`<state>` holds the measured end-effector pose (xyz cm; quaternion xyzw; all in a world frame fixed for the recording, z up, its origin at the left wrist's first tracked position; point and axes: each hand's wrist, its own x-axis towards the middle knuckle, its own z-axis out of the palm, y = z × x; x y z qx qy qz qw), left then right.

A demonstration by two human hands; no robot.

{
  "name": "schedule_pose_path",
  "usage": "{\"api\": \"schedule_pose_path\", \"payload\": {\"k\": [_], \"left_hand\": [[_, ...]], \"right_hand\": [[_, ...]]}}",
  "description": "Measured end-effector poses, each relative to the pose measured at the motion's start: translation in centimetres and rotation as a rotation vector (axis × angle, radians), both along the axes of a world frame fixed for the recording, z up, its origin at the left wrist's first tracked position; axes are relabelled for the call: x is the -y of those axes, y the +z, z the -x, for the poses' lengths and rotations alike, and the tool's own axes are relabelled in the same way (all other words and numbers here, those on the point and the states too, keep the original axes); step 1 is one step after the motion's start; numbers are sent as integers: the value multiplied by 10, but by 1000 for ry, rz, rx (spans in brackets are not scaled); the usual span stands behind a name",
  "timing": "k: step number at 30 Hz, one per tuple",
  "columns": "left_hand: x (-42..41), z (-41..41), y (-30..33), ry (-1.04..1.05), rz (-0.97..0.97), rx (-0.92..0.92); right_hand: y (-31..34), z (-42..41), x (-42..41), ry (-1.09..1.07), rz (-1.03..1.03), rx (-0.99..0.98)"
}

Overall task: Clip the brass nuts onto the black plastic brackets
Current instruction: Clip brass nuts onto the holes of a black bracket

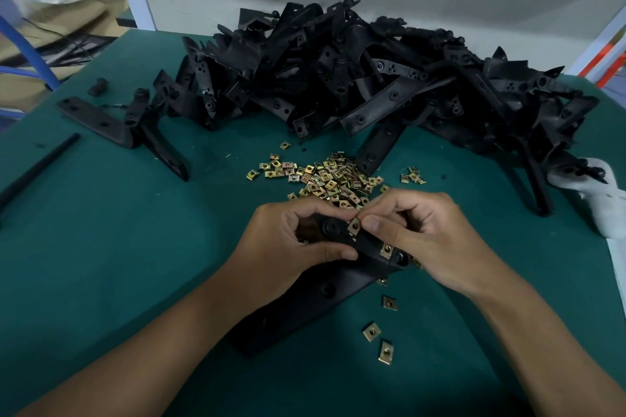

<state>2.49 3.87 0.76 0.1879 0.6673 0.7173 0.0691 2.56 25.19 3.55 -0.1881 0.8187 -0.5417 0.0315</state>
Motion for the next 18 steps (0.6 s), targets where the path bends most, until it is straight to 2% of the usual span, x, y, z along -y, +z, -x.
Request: {"api": "schedule_pose_path", "payload": {"k": [6, 10, 14, 18], "left_hand": [[3, -1, 3, -33, 60, -18], [2, 0, 2, -50, 0, 9], [0, 0, 1, 26, -34, -25], [1, 1, 1, 93, -26, -23]], "right_hand": [[5, -5, 2, 9, -70, 19], [7, -9, 4, 28, -44, 45], [4, -6, 2, 49, 41, 116], [1, -3, -3, 28, 7, 131]]}}
